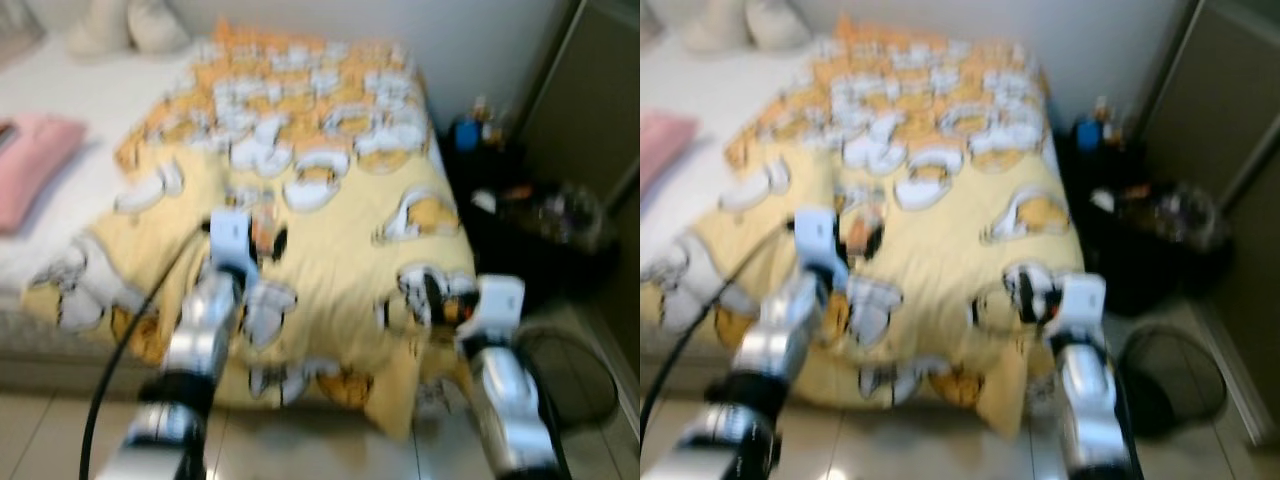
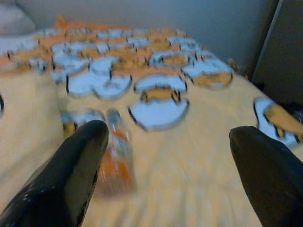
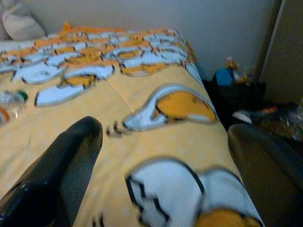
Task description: Clean up the room
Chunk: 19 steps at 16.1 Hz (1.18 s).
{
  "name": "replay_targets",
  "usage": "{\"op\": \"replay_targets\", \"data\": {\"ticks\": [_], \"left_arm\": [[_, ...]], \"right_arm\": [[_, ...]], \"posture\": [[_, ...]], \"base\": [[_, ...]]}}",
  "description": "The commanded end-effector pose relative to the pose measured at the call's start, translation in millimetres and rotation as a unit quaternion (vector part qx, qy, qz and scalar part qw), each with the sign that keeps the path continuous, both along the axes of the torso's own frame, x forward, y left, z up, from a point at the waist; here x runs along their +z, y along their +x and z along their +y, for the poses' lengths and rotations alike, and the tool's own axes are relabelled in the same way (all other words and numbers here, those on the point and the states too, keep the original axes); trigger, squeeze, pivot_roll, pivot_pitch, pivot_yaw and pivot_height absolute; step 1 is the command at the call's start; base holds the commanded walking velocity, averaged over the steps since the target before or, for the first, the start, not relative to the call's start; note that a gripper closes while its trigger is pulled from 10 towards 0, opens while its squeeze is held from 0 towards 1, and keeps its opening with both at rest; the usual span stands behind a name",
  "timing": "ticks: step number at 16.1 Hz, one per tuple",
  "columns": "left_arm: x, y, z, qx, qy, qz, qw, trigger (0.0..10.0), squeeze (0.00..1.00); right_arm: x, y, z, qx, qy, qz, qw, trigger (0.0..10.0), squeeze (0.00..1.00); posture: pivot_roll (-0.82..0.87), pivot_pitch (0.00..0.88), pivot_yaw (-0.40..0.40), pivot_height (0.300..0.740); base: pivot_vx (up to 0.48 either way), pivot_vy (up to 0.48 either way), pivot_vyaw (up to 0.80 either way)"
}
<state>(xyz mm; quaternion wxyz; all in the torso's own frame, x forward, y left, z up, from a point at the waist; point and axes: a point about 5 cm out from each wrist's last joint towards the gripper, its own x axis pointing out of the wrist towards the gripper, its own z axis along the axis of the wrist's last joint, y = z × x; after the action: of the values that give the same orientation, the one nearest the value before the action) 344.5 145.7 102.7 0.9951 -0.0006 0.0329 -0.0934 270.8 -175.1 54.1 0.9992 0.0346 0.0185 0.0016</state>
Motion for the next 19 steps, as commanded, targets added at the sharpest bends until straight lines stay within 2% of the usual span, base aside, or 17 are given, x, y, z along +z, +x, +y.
{"op": "replay_targets", "data": {"ticks": [1,5,8,13,14,15,16,19], "left_arm": [[-0.5,3.0,12.1,0.017,0.002,0.005,1.0,10.0,0.0],[0.7,9.2,13.2,0.019,0.005,0.01,1.0,10.0,0.0],[-3.8,7.7,15.5,0.017,0.007,0.019,1.0,10.0,0.0],[-10.1,7.0,20.5,0.034,0.016,0.028,0.999,10.0,0.0],[-13.4,8.3,24.8,0.044,0.036,0.044,0.997,10.0,0.0],[-16.4,11.2,28.2,0.057,0.036,0.069,0.995,10.0,0.0],[-20.6,13.4,26.8,0.057,0.057,0.093,0.992,10.0,0.0],[-24.1,17.0,27.2,0.087,0.048,0.125,0.987,10.0,0.0]], "right_arm": [[1.8,3.8,10.7,0.009,0.009,-0.006,1.0,10.0,0.0],[1.2,-0.8,12.7,0.011,0.012,-0.011,1.0,10.0,0.0],[4.5,-2.8,13.4,0.013,0.018,-0.017,1.0,10.0,0.0],[-4.5,-12.0,15.5,0.011,0.019,0.007,1.0,10.0,0.0],[-6.1,-18.0,17.0,0.014,0.008,0.007,1.0,10.0,0.0],[-9.0,-26.7,21.1,0.023,0.003,0.015,1.0,10.0,0.0],[-10.6,-32.8,25.3,0.032,-0.001,0.02,0.999,10.0,0.0],[-5.5,-50.3,34.6,0.056,-0.028,0.012,0.998,10.0,0.0]], "posture": [[0.01,0.0,0.047,0.74],[-0.01,0.0,0.064,0.74],[-0.02,0.0,0.068,0.74],[-0.03,0.0,0.073,0.74],[-0.04,0.0,0.074,0.74],[-0.04,0.0,0.072,0.74],[-0.05,0.0,0.07,0.74],[-0.1,0.0,0.075,0.74]], "base": [[0.45,0.0,0.0],[0.445,0.0,0.0],[0.394,0.274,0.0],[0.378,0.293,-0.66],[0.0,0.0,0.0],[0.0,0.0,0.0],[0.0,0.0,0.0],[0.0,0.0,0.0]]}}
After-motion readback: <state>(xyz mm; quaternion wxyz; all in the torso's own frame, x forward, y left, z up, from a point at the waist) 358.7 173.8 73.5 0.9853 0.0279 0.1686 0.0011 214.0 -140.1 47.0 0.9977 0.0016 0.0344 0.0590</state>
